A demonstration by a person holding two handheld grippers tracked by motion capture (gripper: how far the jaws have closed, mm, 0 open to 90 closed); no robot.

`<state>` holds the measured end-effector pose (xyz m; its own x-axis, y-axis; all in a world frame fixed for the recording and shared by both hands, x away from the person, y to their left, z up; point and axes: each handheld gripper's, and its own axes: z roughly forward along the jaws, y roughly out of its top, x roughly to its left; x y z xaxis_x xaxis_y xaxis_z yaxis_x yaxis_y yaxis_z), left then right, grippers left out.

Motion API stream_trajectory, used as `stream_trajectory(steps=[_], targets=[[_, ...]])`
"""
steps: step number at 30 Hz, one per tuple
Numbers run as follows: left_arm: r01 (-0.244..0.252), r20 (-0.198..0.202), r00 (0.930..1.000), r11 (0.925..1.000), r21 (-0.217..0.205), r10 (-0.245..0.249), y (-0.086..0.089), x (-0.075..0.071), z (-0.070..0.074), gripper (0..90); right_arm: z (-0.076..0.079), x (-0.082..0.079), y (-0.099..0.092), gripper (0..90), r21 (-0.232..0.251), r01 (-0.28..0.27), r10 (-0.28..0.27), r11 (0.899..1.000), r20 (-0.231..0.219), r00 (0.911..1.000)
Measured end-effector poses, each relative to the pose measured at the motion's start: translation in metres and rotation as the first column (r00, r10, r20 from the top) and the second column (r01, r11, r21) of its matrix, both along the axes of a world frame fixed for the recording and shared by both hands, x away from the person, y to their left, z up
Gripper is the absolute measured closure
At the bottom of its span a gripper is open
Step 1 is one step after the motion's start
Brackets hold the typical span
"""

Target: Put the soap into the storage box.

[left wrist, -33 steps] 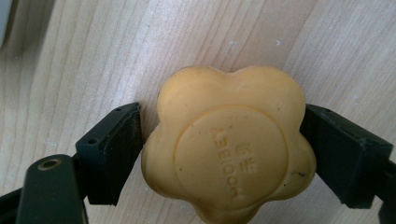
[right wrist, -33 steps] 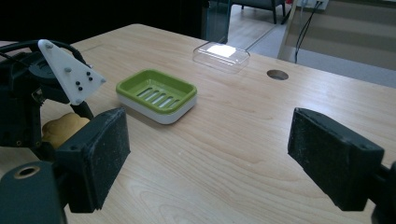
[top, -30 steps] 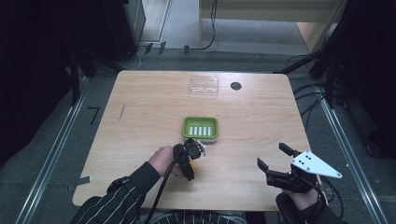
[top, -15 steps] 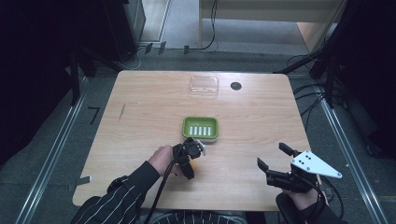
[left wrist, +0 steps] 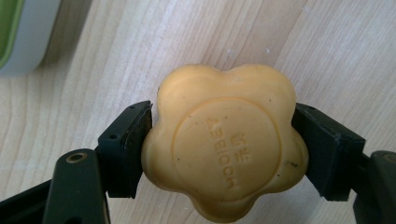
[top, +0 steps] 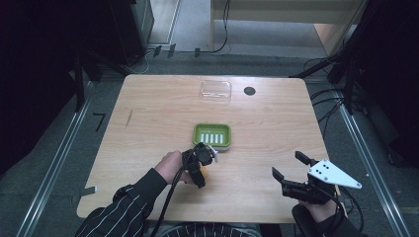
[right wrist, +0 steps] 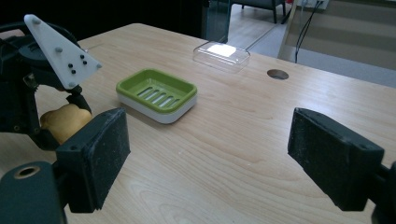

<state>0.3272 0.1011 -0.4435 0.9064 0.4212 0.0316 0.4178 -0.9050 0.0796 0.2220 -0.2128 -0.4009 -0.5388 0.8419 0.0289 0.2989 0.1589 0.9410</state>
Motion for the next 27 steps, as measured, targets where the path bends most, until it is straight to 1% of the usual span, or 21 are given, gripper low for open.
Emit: stream_trajectory(steps=[4,7,9,10,15,17,18,19,20,22,24,27], targets=[[0.006,-0.001,1.0000,1.0000,0.000,-0.006,-0.001,0.001,0.003,26.2,0.000,0.000,0.000,13.5,0.003,0.003,-0.003,1.000,-0.004,1.0000],[0.018,-0.011,0.9998,0.9998,0.010,-0.018,-0.001,0.003,0.004,26.2,0.000,-0.001,0.000,13.5,0.001,0.004,-0.004,1.000,-0.003,1.0000],[0.012,-0.009,0.9999,0.9999,0.003,-0.012,-0.002,0.003,0.005,26.2,0.000,-0.001,-0.001,13.5,-0.001,0.005,-0.005,1.000,-0.003,1.0000],[0.022,-0.008,0.9997,0.9997,0.007,-0.022,-0.002,0.005,0.006,26.2,0.000,-0.001,-0.001,13.5,-0.001,0.006,-0.006,1.000,-0.004,1.0000],[0.033,0.001,0.9995,0.9995,0.001,-0.033,-0.008,0.011,0.009,26.2,0.000,-0.002,-0.002,13.5,-0.003,0.010,-0.010,1.000,-0.002,0.9999],[0.040,-0.006,0.9992,0.9992,0.008,-0.040,-0.010,0.014,0.009,26.2,-0.001,-0.002,-0.002,13.5,-0.001,0.013,-0.013,1.000,-0.006,0.9999],[0.041,-0.002,0.9992,0.9992,0.002,-0.041,-0.011,0.015,0.009,26.2,-0.001,-0.002,-0.002,13.5,0.001,0.016,-0.016,1.000,-0.006,0.9999],[0.045,-0.008,0.9990,0.9989,0.011,-0.045,-0.012,0.016,0.009,26.2,-0.001,-0.002,-0.003,13.4,0.000,0.015,-0.015,1.000,-0.005,0.9999],[0.048,-0.004,0.9989,0.9988,0.005,-0.048,-0.013,0.017,0.009,26.2,-0.001,-0.003,-0.004,13.5,-0.001,0.019,-0.019,1.000,-0.009,0.9998],[0.050,-0.003,0.9987,0.9987,0.004,-0.050,-0.015,0.019,0.009,26.2,-0.001,-0.003,-0.004,13.4,-0.002,0.019,-0.019,1.000,-0.010,0.9998],[0.050,-0.012,0.9987,0.9987,0.008,-0.050,-0.016,0.020,0.010,26.2,-0.001,-0.004,-0.005,13.5,-0.002,0.022,-0.022,1.000,-0.007,0.9997],[0.060,-0.009,0.9982,0.9981,0.010,-0.060,-0.018,0.022,0.011,26.2,-0.001,-0.005,-0.006,13.5,0.000,0.028,-0.028,1.000,-0.008,0.9996]])
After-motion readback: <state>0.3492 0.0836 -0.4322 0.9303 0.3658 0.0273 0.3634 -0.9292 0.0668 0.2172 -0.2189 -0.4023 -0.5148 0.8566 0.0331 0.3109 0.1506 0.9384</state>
